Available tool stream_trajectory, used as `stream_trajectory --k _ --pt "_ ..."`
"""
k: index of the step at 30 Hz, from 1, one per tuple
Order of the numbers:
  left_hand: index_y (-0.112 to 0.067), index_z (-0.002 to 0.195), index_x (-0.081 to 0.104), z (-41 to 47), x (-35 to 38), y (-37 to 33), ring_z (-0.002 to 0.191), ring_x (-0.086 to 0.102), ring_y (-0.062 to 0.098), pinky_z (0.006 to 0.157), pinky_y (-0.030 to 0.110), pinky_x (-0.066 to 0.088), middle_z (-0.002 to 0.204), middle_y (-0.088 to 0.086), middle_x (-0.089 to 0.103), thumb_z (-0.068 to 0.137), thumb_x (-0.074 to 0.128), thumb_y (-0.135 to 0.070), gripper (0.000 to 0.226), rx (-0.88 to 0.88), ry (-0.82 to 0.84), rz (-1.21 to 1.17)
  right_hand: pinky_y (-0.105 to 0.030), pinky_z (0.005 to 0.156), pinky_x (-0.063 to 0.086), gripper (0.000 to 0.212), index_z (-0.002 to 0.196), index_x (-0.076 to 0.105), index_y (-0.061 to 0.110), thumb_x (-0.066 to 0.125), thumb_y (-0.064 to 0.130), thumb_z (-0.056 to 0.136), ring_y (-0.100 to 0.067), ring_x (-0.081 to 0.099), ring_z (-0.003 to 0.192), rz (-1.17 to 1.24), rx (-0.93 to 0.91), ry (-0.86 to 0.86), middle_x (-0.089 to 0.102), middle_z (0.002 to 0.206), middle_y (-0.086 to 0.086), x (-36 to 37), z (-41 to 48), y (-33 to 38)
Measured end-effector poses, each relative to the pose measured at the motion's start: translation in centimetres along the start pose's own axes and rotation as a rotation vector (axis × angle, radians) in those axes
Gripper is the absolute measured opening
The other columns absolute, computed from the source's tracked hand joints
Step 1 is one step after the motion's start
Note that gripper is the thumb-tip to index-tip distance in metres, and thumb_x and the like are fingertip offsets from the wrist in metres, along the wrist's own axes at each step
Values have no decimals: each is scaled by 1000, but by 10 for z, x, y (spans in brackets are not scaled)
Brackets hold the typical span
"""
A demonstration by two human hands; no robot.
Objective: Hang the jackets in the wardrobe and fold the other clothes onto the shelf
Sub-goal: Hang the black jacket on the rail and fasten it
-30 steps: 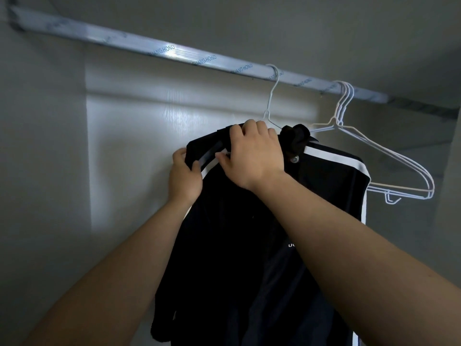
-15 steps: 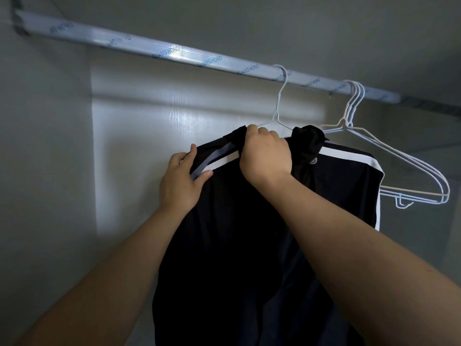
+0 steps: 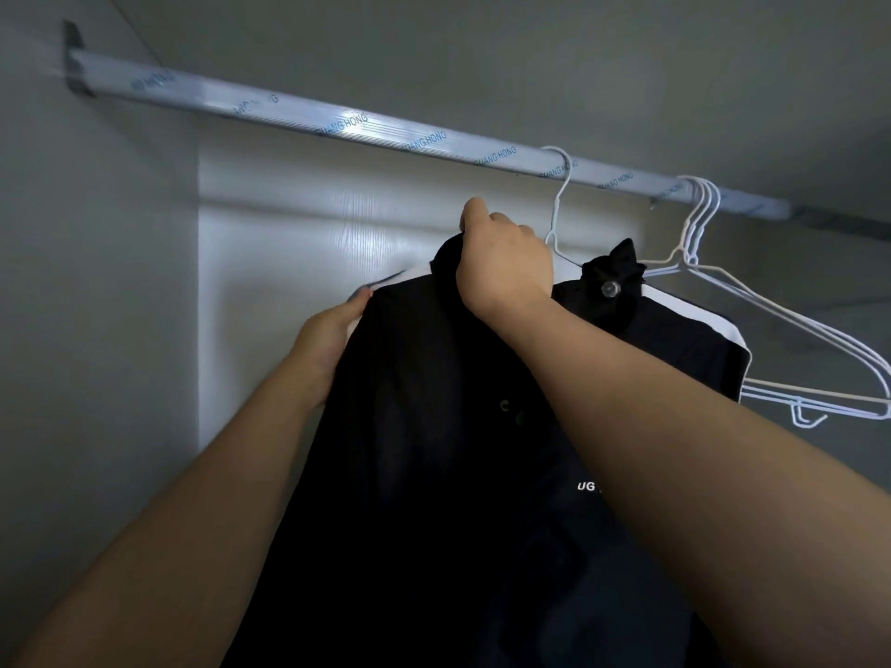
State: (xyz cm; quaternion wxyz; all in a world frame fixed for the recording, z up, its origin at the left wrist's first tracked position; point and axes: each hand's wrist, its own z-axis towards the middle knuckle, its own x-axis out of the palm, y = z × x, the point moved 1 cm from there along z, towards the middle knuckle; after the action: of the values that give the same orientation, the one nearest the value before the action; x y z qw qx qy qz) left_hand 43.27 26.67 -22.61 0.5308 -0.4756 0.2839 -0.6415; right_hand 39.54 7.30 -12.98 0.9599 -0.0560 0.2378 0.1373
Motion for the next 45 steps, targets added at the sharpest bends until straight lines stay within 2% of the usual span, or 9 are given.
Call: stream_trajectory --k 4,7,11,18,23,29,38,42,45 --pt "-17 56 75 8 -11 14 48 65 18 46 20 50 65 10 65 96 60 -30 45 -160 -6 72 -38 67 34 26 112 48 13 50 11 87 -30 43 83 13 19 58 49 90 -7 -1 3 3" --pt "-16 65 77 5 -14 23 56 65 18 56 25 54 70 7 67 94 61 -29 35 -160 61 170 -38 70 34 30 117 52 12 47 8 88 -31 45 84 -2 23 74 55 98 -9 3 -1 1" --pt "-15 104 78 9 -2 13 87 70 20 82 33 52 100 3 76 98 60 -40 32 73 20 131 -38 70 36 31 119 53 11 45 5 89 -32 48 87 -8 27 93 59 103 -12 6 -4 -6" --pt "-33 96 69 6 17 24 87 63 -10 72 4 41 90 -21 70 100 59 -35 12 542 -117 822 -40 66 39 33 118 54 8 43 -3 88 -33 48 81 22 93 121 50 95 -11 9 -7 -21" --pt "-1 82 59 8 21 32 70 54 15 70 32 42 74 8 59 105 49 -40 47 305 -51 565 -39 67 41 36 120 58 7 42 -4 91 -33 51 85 19 97 141 52 116 -16 8 -11 -32" --pt "-12 63 47 7 32 29 65 52 21 65 33 41 64 -1 52 104 34 -55 60 136 -124 600 -39 79 39 35 114 66 12 43 36 105 -32 55 103 -48 -30 -116 58 119 -8 -1 -32 -38" --pt "-14 133 59 -34 110 28 133 45 27 111 44 32 144 8 51 103 44 -35 40 871 -312 1130 -44 82 36 23 106 63 13 47 29 101 -36 53 98 23 206 -557 60 108 -12 -21 -78 -109" --pt "-16 123 63 -61 160 19 120 53 22 103 40 39 128 0 60 99 48 -37 35 1240 -73 1000 -45 89 33 25 117 60 13 50 24 97 -39 51 112 8 405 -487 59 119 -15 -17 -96 -152" --pt "-16 122 59 -67 194 13 110 59 24 98 39 43 116 1 66 97 49 -53 46 1037 65 1100 -48 98 31 28 120 60 16 47 29 99 -38 50 116 -51 484 -351 60 122 -15 -10 -110 -175"
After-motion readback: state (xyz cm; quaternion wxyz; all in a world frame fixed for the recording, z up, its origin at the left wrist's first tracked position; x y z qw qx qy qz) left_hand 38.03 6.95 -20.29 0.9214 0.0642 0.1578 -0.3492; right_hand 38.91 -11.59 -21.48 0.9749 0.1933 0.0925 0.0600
